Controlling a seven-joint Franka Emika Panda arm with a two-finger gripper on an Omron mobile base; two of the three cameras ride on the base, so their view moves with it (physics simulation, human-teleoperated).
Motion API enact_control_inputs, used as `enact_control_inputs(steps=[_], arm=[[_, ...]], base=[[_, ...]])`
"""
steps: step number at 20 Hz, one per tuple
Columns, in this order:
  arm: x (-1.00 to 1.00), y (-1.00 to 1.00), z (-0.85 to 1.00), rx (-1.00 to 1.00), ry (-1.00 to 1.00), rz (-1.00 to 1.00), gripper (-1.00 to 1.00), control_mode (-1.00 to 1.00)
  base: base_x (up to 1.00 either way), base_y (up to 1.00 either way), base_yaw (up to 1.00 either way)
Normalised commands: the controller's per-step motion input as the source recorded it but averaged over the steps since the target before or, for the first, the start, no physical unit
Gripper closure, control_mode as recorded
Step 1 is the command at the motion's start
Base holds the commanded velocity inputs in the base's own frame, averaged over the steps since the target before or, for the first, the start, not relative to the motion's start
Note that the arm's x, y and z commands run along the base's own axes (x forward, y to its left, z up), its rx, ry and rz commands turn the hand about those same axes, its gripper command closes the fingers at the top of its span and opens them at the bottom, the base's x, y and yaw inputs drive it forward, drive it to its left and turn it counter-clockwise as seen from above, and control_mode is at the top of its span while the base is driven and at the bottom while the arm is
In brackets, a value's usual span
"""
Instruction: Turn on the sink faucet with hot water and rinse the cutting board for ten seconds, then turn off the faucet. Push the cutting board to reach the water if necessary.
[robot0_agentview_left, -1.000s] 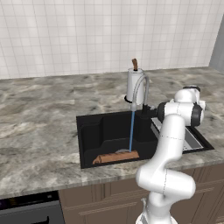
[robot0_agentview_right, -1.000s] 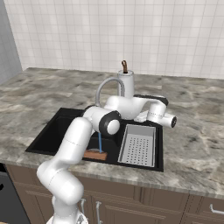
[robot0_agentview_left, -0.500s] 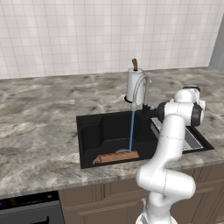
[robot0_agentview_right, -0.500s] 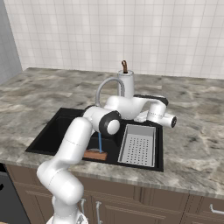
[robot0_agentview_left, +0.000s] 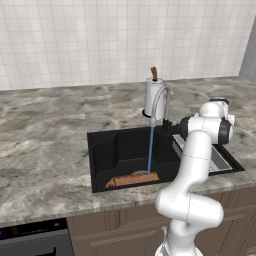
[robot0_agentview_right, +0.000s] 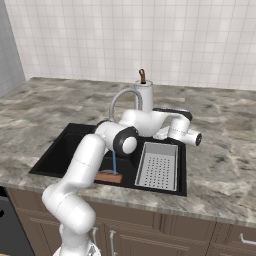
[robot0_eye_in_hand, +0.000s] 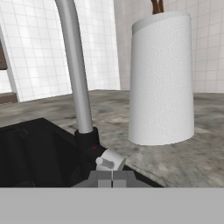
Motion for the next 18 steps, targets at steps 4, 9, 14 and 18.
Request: enact_control_inputs(steps=[4,9,14,18], arm=[[0.0,0.0,0.0,0.0,0.0,0.0,1.0,-1.0],[0.0,0.0,0.0,0.0,0.0,0.0,1.0,-1.0],[0.0,0.0,0.0,0.0,0.0,0.0,1.0,-1.0],[0.0,0.0,0.0,0.0,0.0,0.0,1.0,-1.0]], base=[[0.0,0.0,0.0],[0.0,0.0,0.0],[0.0,0.0,0.0],[0.0,0.0,0.0]])
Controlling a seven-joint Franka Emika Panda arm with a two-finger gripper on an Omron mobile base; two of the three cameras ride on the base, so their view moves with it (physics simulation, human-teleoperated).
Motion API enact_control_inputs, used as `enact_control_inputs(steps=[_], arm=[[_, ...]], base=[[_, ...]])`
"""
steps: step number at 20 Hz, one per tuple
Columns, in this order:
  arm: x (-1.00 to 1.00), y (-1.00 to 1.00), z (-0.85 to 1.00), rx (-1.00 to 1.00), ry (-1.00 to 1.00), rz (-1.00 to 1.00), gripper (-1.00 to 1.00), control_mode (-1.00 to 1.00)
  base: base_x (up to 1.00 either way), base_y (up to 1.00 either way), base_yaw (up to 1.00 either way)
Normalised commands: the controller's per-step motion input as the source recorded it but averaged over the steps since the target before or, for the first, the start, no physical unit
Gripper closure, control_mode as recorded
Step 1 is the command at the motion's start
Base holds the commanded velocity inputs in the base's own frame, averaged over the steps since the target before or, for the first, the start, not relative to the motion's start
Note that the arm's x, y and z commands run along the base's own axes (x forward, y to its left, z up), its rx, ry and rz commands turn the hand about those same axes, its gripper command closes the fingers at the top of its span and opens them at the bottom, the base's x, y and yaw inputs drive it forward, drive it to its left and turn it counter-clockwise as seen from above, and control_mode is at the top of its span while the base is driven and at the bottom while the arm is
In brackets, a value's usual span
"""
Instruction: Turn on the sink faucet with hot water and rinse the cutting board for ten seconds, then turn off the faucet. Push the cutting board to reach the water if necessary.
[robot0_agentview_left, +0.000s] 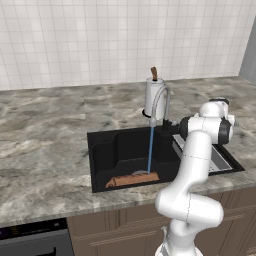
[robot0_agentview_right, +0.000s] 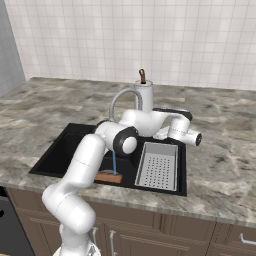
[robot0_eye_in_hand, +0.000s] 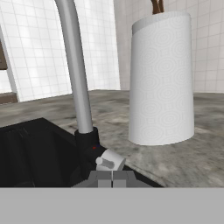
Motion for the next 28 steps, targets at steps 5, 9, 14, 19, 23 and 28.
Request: enact_control_inputs(steps=[5,9,14,19,23,28], arm=[[0.0,0.0,0.0,0.0,0.0,0.0,1.0,-1.0],[0.0,0.0,0.0,0.0,0.0,0.0,1.0,-1.0],[0.0,0.0,0.0,0.0,0.0,0.0,1.0,-1.0],[0.0,0.0,0.0,0.0,0.0,0.0,1.0,-1.0],[0.0,0.0,0.0,0.0,0.0,0.0,1.0,-1.0],[0.0,0.0,0.0,0.0,0.0,0.0,1.0,-1.0]], base=[[0.0,0.0,0.0],[0.0,0.0,0.0],[0.0,0.0,0.0],[0.0,0.0,0.0],[0.0,0.0,0.0],[0.0,0.0,0.0]])
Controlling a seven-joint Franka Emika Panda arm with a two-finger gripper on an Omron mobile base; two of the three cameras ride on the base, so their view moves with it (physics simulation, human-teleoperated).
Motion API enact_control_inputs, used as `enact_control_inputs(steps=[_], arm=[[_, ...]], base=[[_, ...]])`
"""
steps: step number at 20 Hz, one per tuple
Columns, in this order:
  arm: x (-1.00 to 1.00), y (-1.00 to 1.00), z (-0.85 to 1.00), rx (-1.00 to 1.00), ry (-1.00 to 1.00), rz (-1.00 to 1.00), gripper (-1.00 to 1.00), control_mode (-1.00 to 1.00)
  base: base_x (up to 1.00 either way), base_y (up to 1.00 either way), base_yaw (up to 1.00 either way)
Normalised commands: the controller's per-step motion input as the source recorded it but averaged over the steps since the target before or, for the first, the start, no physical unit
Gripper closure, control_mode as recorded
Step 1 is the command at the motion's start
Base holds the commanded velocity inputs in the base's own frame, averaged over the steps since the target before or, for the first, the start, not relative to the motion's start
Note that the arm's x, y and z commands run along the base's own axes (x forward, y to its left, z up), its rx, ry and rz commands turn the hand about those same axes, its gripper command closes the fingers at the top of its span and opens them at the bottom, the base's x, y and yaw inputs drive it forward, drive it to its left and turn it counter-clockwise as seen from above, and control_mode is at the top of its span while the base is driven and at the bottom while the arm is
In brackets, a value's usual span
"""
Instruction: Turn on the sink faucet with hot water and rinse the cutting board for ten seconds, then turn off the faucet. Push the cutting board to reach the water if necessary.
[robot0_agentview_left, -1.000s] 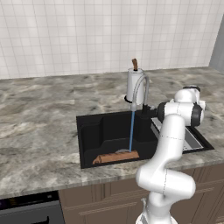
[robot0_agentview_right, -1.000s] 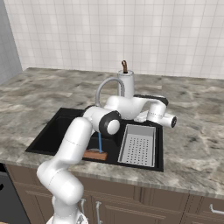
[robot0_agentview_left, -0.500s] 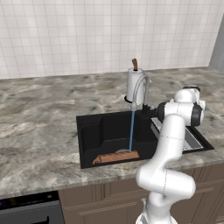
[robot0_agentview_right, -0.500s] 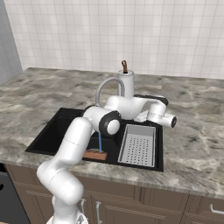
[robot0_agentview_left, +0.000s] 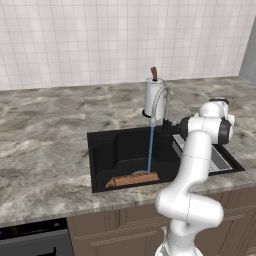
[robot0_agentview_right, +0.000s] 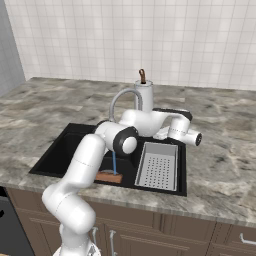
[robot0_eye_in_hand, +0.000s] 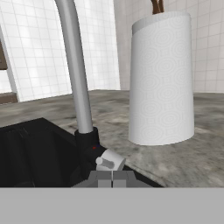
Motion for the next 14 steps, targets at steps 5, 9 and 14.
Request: enact_control_inputs(steps=[5,9,14], arm=[[0.0,0.0,0.0,0.0,0.0,0.0,1.0,-1.0],[0.0,0.0,0.0,0.0,0.0,0.0,1.0,-1.0],[0.0,0.0,0.0,0.0,0.0,0.0,1.0,-1.0]], base=[[0.0,0.0,0.0],[0.0,0.0,0.0],[0.0,0.0,0.0]])
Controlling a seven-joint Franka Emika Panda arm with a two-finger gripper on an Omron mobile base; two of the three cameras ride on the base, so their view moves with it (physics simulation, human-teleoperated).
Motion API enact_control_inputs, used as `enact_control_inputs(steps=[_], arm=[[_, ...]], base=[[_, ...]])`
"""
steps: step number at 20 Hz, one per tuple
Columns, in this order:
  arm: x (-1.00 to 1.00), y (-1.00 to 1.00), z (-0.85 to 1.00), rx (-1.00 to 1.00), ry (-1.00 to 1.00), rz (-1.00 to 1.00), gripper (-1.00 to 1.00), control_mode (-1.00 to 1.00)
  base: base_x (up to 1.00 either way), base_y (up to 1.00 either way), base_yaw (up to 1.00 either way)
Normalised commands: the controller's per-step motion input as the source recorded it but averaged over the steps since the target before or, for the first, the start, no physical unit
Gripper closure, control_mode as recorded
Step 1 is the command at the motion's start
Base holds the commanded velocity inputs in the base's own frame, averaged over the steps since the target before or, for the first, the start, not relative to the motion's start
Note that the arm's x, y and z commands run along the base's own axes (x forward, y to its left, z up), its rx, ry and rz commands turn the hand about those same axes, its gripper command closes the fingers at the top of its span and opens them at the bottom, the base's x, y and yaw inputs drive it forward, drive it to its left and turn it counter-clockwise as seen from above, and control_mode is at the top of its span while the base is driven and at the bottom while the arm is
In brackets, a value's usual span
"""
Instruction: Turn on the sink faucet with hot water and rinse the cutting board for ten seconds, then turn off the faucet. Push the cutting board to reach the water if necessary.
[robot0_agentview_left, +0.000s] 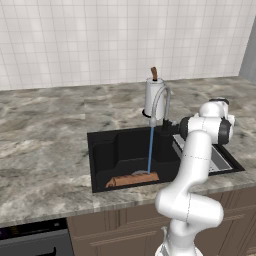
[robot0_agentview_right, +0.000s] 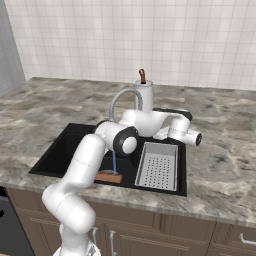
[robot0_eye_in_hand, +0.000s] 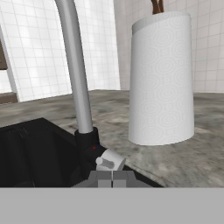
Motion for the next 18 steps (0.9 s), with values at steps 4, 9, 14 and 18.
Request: enact_control_inputs(steps=[4,9,14,18], arm=[[0.0,0.0,0.0,0.0,0.0,0.0,1.0,-1.0],[0.0,0.0,0.0,0.0,0.0,0.0,1.0,-1.0],[0.0,0.0,0.0,0.0,0.0,0.0,1.0,-1.0],[0.0,0.0,0.0,0.0,0.0,0.0,1.0,-1.0]], base=[[0.0,0.0,0.0],[0.0,0.0,0.0],[0.0,0.0,0.0],[0.0,0.0,0.0]])
